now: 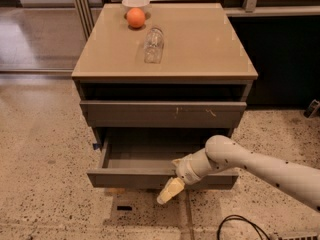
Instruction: Open middle drawer
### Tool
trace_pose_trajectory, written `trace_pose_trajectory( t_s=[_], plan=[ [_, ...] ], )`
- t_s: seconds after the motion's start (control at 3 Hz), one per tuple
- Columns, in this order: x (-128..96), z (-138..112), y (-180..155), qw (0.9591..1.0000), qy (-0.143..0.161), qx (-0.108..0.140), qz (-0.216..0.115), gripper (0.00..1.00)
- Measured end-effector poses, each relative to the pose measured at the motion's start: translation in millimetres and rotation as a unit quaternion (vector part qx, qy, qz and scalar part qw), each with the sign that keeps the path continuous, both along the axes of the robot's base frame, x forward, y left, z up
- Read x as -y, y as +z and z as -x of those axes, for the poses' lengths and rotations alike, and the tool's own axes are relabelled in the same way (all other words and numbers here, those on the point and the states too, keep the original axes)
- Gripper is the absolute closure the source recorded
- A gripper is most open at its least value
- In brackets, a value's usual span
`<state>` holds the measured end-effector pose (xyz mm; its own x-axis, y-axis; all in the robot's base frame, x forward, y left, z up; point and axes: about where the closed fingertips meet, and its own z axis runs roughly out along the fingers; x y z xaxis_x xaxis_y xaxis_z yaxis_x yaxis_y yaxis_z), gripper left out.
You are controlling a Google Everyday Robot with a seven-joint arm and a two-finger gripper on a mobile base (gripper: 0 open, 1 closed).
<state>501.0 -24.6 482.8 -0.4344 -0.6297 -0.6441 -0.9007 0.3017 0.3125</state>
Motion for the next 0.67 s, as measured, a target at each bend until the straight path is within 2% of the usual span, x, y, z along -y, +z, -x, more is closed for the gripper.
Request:
trace_pose_trajectory(
  t_s=[0.33,0.67],
  plan=[
    [-7.2,10.2,-26.2,0.9994,0.008,-0.035,-0.002,0.00],
    [-7.7,11.3,-23.7,0.9993,0.009,-0.037,-0.003,0.00]
  ],
)
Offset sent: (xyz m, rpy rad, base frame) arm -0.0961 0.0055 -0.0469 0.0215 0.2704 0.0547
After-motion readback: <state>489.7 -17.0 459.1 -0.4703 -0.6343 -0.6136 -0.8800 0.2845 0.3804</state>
